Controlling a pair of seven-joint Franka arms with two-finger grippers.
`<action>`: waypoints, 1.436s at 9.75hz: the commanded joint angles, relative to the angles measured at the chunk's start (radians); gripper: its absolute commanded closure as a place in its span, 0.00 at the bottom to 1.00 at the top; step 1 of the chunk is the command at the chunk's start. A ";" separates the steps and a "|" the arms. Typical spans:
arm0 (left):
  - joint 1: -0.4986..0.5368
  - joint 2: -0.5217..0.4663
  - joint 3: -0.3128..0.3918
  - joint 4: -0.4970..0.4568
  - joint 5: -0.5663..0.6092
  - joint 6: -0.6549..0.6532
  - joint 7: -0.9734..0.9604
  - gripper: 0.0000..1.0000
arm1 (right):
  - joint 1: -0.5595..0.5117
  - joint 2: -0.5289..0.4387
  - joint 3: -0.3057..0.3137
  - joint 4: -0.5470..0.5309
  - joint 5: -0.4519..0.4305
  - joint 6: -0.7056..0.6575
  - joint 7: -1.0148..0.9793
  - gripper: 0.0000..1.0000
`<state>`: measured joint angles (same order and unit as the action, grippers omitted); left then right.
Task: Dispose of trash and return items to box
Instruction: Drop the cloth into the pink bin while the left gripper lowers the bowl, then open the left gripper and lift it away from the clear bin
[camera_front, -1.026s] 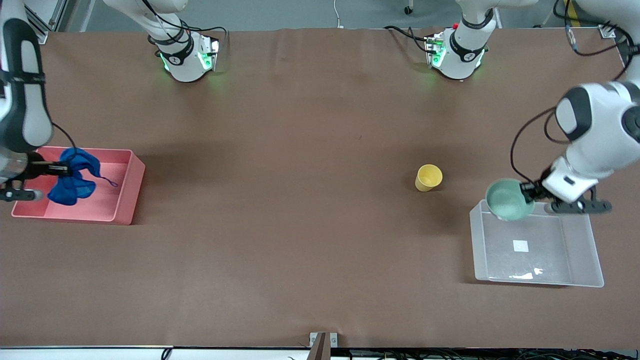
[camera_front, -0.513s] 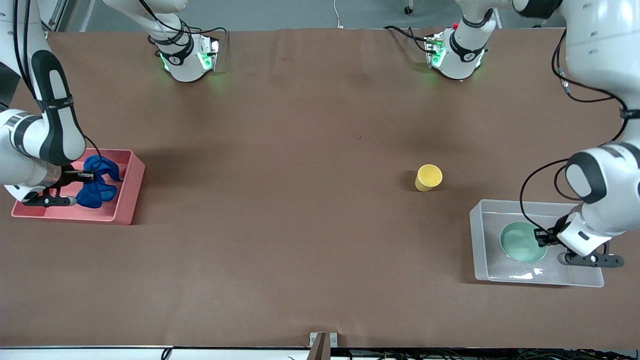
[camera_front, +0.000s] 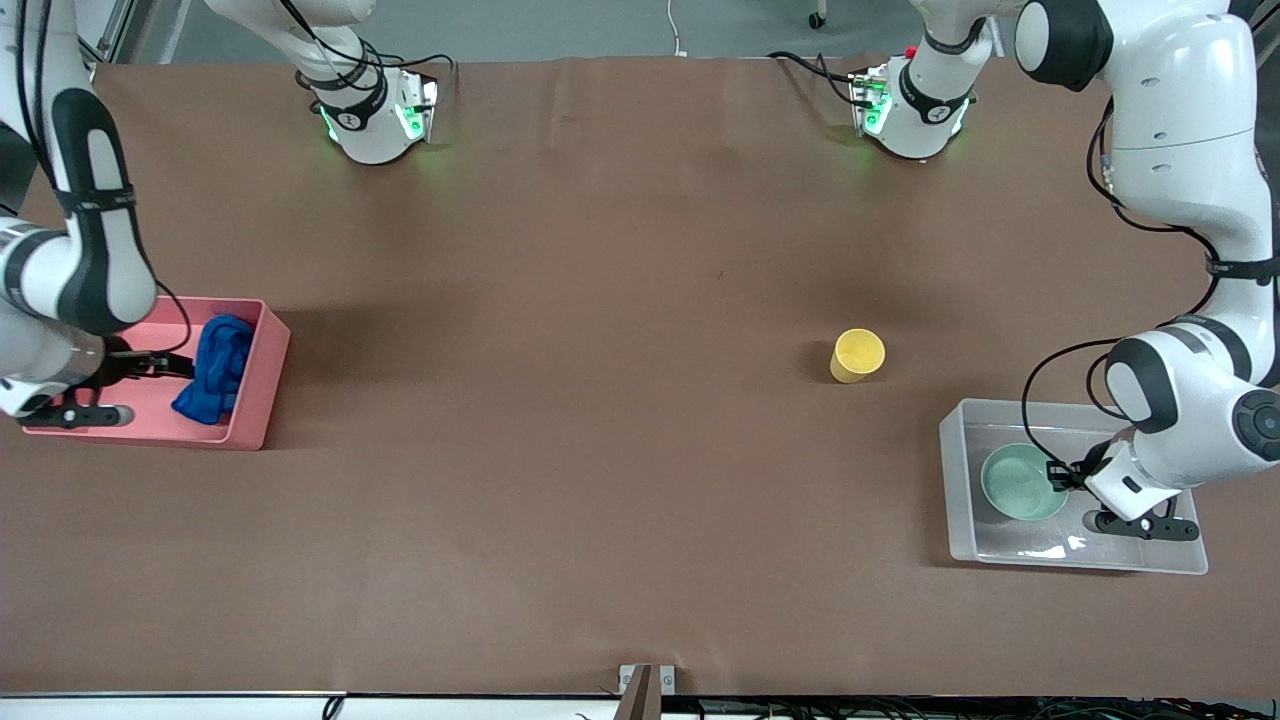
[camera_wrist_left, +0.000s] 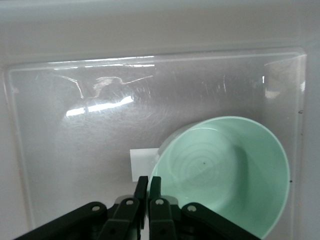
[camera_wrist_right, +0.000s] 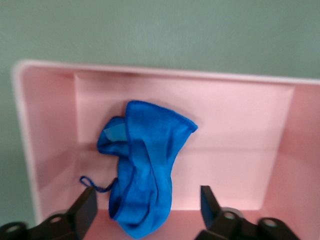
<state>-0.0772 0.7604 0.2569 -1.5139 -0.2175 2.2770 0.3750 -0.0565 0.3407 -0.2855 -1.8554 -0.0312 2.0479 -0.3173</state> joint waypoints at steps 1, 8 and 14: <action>-0.015 -0.001 0.008 0.023 -0.016 0.004 0.021 0.26 | 0.021 -0.100 0.021 0.155 0.014 -0.247 0.135 0.00; -0.032 -0.557 -0.094 -0.078 0.165 -0.391 -0.164 0.00 | -0.025 -0.371 0.164 0.318 0.047 -0.546 0.307 0.00; -0.016 -0.927 -0.261 -0.447 0.196 -0.425 -0.359 0.00 | 0.004 -0.368 0.186 0.325 0.028 -0.546 0.308 0.00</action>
<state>-0.1045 -0.0803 0.0325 -1.7581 -0.0413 1.7548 0.0523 -0.0533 -0.0238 -0.1054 -1.5346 -0.0036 1.5089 -0.0070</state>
